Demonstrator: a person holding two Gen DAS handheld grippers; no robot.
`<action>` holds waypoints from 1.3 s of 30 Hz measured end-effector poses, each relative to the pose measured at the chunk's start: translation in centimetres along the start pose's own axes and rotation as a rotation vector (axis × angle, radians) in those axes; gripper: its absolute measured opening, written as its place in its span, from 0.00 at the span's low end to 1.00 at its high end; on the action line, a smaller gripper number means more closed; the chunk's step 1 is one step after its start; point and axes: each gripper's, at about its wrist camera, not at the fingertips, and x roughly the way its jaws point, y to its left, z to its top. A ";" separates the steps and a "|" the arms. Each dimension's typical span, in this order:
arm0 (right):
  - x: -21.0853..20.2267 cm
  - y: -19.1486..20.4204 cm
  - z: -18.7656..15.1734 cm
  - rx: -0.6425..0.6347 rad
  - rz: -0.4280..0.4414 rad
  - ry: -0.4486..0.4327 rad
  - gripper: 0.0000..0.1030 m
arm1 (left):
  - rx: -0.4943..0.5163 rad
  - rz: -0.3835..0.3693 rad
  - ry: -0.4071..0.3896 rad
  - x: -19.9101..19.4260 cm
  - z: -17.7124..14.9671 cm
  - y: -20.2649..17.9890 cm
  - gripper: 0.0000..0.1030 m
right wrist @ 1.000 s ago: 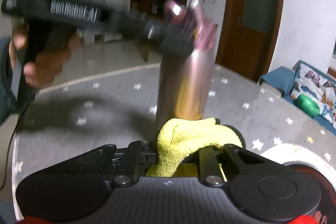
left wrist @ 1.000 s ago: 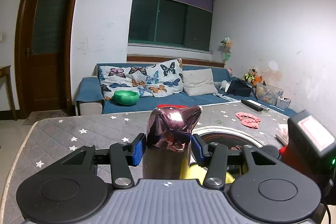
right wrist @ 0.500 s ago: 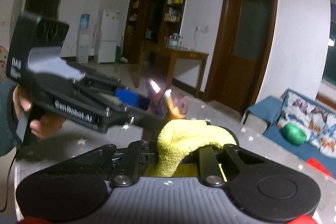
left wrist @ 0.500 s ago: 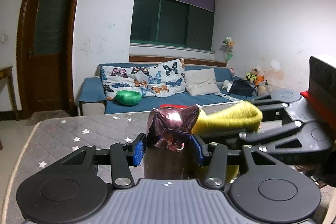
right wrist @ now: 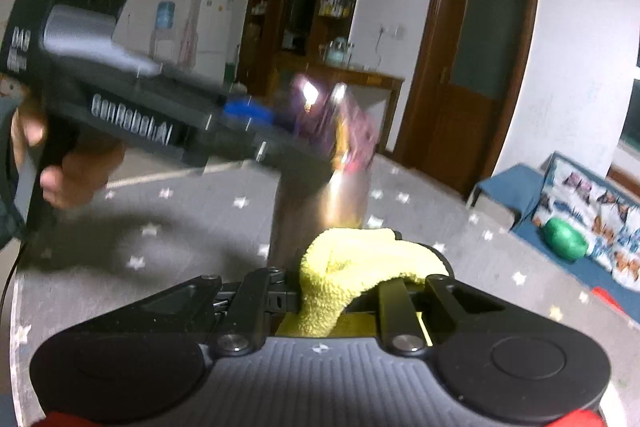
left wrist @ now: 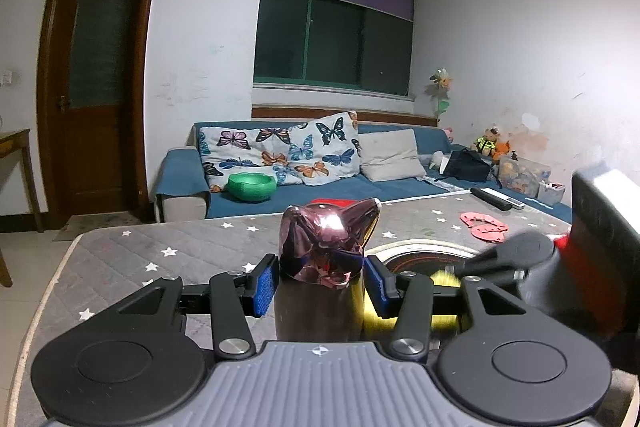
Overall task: Clean container
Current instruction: 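Wipe the bottle side once more, then pull the right cloth away, then wipe the cat-ear lid with the yellow cloth in the right gripper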
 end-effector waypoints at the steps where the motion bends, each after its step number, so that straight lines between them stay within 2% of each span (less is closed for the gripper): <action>1: 0.4 0.3 -0.5 0.003 0.005 0.015 0.15 | 0.005 0.003 0.000 0.0 0.0 -0.1 0.49; 7: 1.0 1.1 -2.4 0.044 0.052 0.078 0.15 | 0.038 0.022 -0.003 0.3 -0.1 -1.0 0.52; 12: 0.2 1.2 -2.7 0.088 0.065 0.089 0.15 | 0.064 0.044 -0.007 0.7 -0.1 -1.7 0.52; 17: -2.3 -2.1 -0.2 0.192 0.041 0.021 0.15 | 0.067 0.055 -0.012 0.9 -0.3 -1.9 0.51; 22: -5.4 -5.2 3.0 0.281 0.020 -0.090 0.15 | 0.088 0.059 -0.013 1.0 -0.4 -2.5 0.51; 26: -7.4 -6.5 6.3 0.308 0.066 -0.188 0.15 | 0.103 0.059 -0.012 1.0 -0.5 -2.8 0.51; 29: -8.0 -6.6 8.3 0.290 0.116 -0.227 0.15 | 0.105 0.059 -0.011 1.0 -0.4 -2.8 0.51; 31: -7.5 -6.1 9.2 0.269 0.140 -0.222 0.15 | 0.107 0.059 -0.012 0.9 -0.5 -2.8 0.51; 34: -5.7 -5.2 10.0 0.223 0.145 -0.161 0.15 | 0.109 0.053 -0.014 0.7 -0.6 -3.0 0.51; 39: -4.0 -4.4 9.2 0.176 0.043 -0.106 0.15 | 0.115 0.048 -0.015 0.8 -0.7 -2.8 0.51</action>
